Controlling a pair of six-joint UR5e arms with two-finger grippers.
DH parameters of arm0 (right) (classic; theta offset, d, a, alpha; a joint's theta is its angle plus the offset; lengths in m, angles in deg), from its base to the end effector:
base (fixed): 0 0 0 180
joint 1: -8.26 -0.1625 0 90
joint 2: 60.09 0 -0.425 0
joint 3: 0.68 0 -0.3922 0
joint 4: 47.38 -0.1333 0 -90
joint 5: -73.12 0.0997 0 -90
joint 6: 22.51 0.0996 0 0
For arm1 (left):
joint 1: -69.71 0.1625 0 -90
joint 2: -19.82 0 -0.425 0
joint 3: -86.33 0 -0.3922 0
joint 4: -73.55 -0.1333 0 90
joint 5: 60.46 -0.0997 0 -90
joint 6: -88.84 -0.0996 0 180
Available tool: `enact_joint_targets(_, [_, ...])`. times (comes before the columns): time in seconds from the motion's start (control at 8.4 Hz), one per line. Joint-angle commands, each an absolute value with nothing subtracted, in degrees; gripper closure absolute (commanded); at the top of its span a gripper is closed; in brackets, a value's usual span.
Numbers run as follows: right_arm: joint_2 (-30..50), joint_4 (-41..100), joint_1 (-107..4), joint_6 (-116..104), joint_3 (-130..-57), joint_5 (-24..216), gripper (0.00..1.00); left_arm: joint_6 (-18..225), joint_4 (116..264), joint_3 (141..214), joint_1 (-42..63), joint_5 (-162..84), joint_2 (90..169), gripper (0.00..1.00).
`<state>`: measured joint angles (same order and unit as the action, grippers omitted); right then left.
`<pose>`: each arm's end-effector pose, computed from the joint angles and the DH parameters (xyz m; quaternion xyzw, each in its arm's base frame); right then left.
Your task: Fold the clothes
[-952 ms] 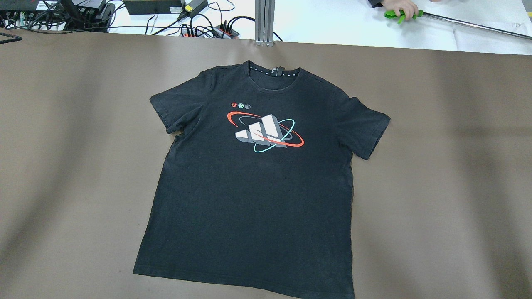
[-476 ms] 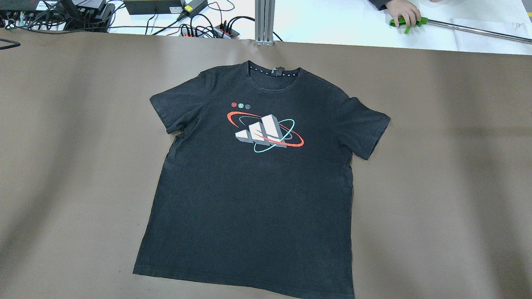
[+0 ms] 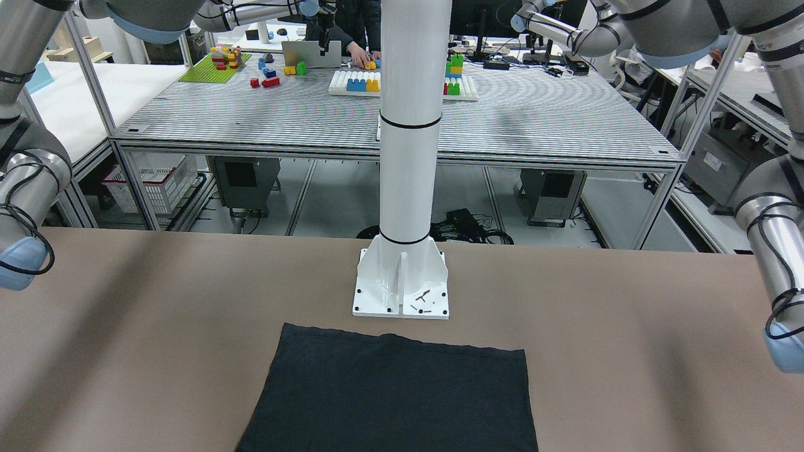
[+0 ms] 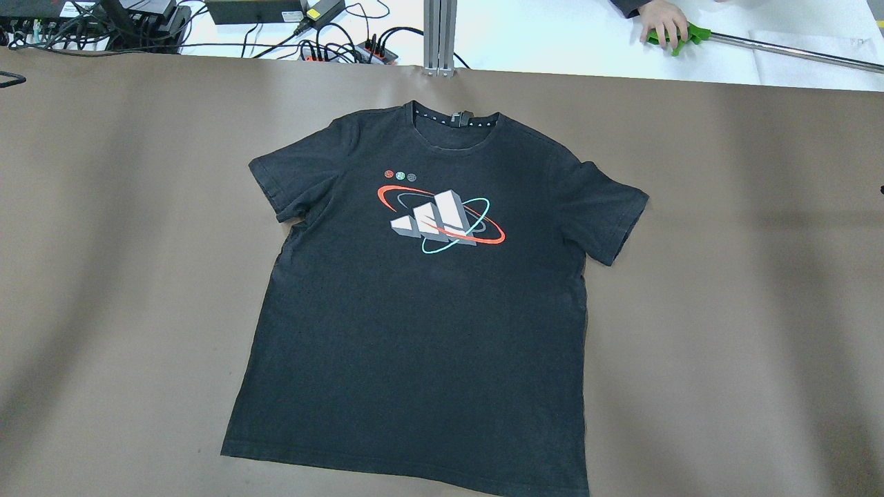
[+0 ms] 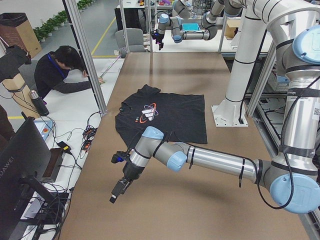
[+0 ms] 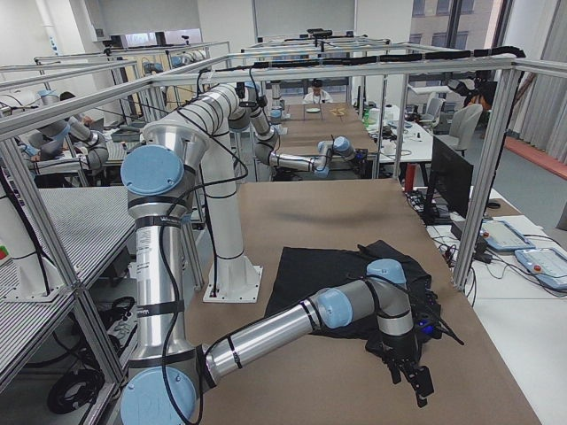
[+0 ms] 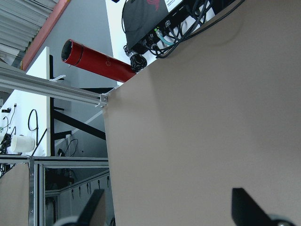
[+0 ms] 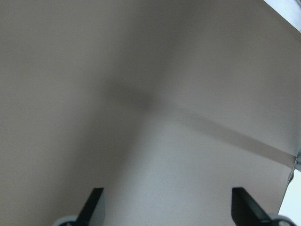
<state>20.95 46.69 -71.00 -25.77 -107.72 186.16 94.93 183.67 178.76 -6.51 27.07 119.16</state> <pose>-0.0090 -0.5534 0.4582 0.1732 -0.2078 -0.1549 0.9502 0.0069 -0.6059 0.5337 0.2741 0.0270 0.0586 0.9595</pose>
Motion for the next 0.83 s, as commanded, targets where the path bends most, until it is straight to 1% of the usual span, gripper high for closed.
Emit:
enact_joint_targets(0.0, [20.25, 45.52, -69.1, -25.06, -106.69, 185.8, 0.06, 95.43, 184.12, 179.05, -6.58, 27.51, 118.88, 0.06])
enact_joint_targets(0.36, [20.07, 43.59, -68.56, -24.97, -105.81, 185.62, 0.06, 96.66, 184.12, 178.87, -6.23, 29.18, 119.66, 0.06])
enact_joint_targets(0.48, [18.94, 43.42, -68.56, -24.45, -103.97, 185.62, 0.06, 96.66, 184.29, 179.23, -6.05, 29.36, 120.1, 0.06])
enact_joint_targets(0.71, [16.12, 39.14, -68.21, -23.13, -96.62, 185.79, 0.06, 97.09, 185.0, 177.92, -5.7, 33.73, 123.52, 0.06])
